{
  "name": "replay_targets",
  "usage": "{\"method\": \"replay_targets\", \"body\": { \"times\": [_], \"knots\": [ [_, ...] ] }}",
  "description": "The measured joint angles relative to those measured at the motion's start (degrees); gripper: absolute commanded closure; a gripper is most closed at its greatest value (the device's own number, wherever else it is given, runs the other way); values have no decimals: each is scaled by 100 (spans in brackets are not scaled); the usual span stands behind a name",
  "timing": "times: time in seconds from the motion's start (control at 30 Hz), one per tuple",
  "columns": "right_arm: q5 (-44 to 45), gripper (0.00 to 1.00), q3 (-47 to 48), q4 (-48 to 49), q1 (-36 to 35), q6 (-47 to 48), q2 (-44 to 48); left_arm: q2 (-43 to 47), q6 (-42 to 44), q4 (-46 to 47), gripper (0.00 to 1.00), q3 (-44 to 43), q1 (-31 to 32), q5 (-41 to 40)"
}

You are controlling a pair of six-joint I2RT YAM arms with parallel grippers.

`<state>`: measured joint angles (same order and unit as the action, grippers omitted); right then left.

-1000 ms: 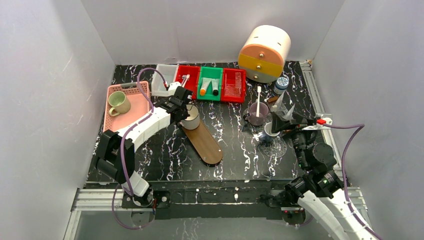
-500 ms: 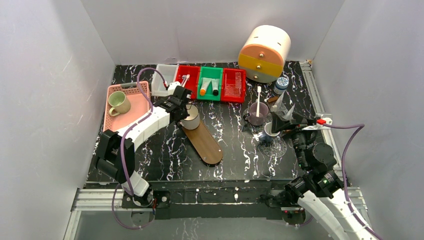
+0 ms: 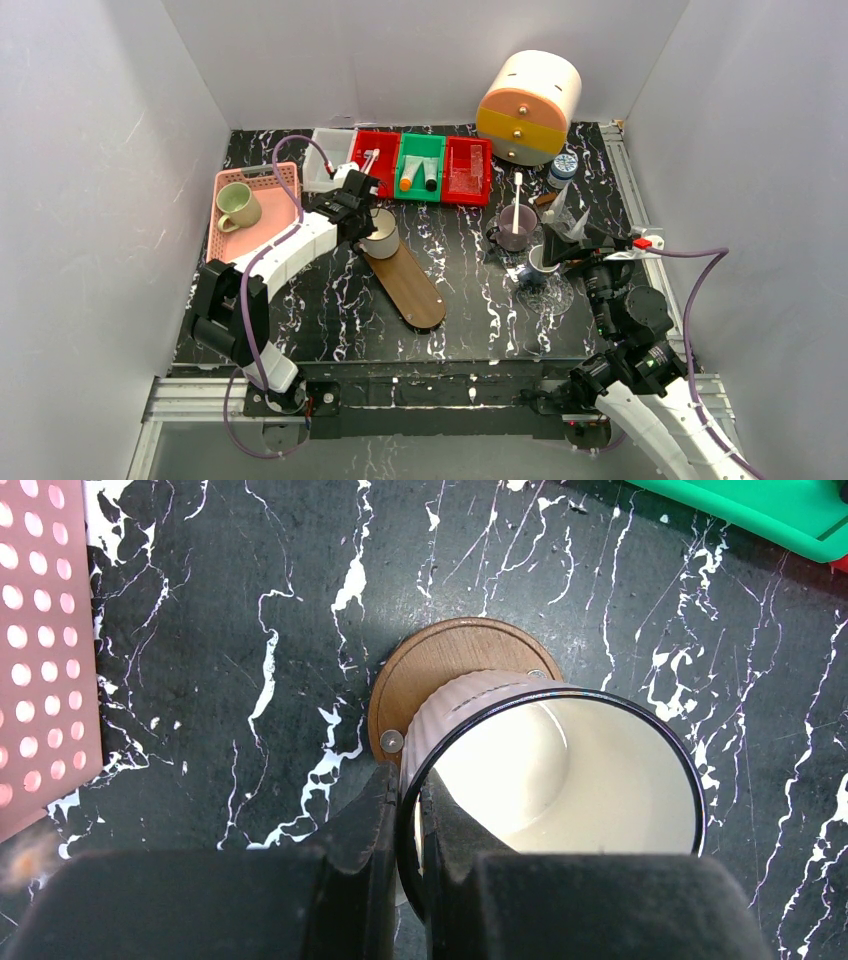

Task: Prepare toiletry sets of a toothbrush and toothpaste on the tray
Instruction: Place the cup on the tray.

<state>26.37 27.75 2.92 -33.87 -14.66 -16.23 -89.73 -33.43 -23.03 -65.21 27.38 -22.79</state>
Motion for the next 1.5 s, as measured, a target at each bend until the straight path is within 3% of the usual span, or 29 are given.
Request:
{"method": "replay_targets", "body": {
  "times": [0.33, 0.87, 1.23, 1.5],
  "knots": [
    [-52, 1, 0, 0, 0, 0, 0, 2, 146, 22, 91, -9, -66, 122],
    [-160, 1, 0, -4, 0, 2, -50, 42, 188, -81, 64, -9, -114, 120],
    [-529, 1, 490, -304, 0, 83, -743, 573, 221, -155, 36, -15, -175, 205],
    [-752, 1, 1366, -581, 0, 136, -1873, 1453, 494, -323, 11, -42, -498, 275]
  ]
}}
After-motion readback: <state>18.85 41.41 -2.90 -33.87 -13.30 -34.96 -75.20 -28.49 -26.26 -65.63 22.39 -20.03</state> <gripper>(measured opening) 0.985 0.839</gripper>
